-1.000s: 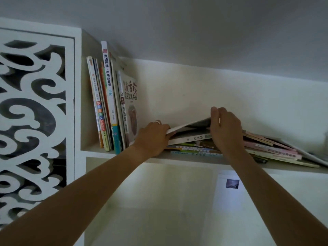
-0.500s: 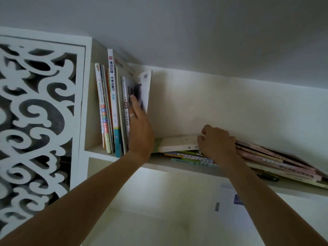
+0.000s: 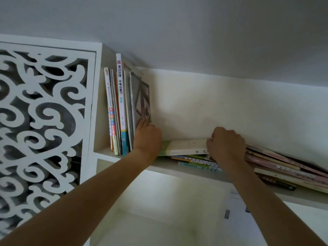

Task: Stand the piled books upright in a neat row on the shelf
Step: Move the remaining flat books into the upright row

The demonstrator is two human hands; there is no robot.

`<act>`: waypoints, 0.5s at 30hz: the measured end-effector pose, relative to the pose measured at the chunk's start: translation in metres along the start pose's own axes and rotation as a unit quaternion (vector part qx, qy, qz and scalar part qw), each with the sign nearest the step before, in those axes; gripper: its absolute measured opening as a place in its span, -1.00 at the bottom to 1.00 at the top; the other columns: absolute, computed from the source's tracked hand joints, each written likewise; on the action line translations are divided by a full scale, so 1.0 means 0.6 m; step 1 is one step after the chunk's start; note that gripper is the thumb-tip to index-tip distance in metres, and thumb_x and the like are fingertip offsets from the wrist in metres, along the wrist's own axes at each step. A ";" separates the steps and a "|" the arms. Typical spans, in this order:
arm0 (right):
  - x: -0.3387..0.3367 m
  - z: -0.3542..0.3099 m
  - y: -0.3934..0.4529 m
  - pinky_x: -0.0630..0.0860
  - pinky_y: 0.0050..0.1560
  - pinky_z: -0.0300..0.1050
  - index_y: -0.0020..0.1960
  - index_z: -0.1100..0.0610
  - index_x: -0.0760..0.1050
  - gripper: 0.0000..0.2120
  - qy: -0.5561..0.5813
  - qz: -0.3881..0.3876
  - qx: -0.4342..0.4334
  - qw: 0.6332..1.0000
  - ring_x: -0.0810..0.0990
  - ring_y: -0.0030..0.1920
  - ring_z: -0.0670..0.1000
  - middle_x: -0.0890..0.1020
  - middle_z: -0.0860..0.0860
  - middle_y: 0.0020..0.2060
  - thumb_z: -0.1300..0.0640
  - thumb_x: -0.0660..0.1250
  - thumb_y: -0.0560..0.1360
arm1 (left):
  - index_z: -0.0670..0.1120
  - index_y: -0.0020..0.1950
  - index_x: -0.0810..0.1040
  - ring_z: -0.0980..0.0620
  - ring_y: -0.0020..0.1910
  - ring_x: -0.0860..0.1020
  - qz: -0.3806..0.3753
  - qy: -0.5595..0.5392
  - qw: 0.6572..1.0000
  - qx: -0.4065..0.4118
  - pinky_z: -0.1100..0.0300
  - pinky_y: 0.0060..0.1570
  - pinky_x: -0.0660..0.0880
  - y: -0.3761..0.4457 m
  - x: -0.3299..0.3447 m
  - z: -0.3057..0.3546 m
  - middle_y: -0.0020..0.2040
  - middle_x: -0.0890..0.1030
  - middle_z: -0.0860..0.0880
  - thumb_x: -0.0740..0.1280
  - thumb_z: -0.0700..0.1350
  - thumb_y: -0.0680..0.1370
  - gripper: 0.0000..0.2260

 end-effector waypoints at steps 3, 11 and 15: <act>-0.004 0.004 -0.001 0.33 -0.16 -0.10 0.00 0.13 0.56 -0.83 -0.001 -0.006 -0.014 1.000 0.46 -0.23 0.08 0.46 -0.01 -0.30 0.03 0.28 0.62 | -0.07 0.30 0.58 -0.10 0.14 0.60 0.007 -0.299 0.951 0.072 -0.02 0.23 0.56 -0.001 -0.014 0.038 0.22 0.61 -0.11 0.16 0.02 0.72 -0.70; -0.038 0.037 0.010 0.56 0.11 0.00 0.27 0.03 0.57 -0.68 0.080 -0.094 -0.058 0.991 0.58 0.10 0.07 0.60 0.06 0.17 -0.09 0.37 0.59 | 0.05 0.53 0.27 -0.07 0.14 0.57 -0.117 -0.279 0.940 0.159 0.04 0.09 0.53 -0.017 -0.003 0.142 0.33 0.51 -0.09 0.01 0.26 0.71 -0.53; -0.021 0.052 0.002 0.42 0.33 0.14 0.29 -0.08 0.59 -0.66 -0.003 -0.085 -0.051 0.995 0.43 0.34 0.17 0.46 0.15 0.33 -0.20 0.23 0.63 | 0.08 0.65 0.12 -0.15 0.48 0.41 -0.035 -0.304 0.937 0.169 -0.21 0.47 0.33 -0.016 -0.018 0.190 0.58 0.34 -0.13 0.08 0.16 0.68 -0.46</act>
Point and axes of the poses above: each hand's wrist, its own y-axis towards the middle knuckle, its own x-axis out of the palm, z = x × y, the point moved 7 cm from there along y, towards the middle knuckle
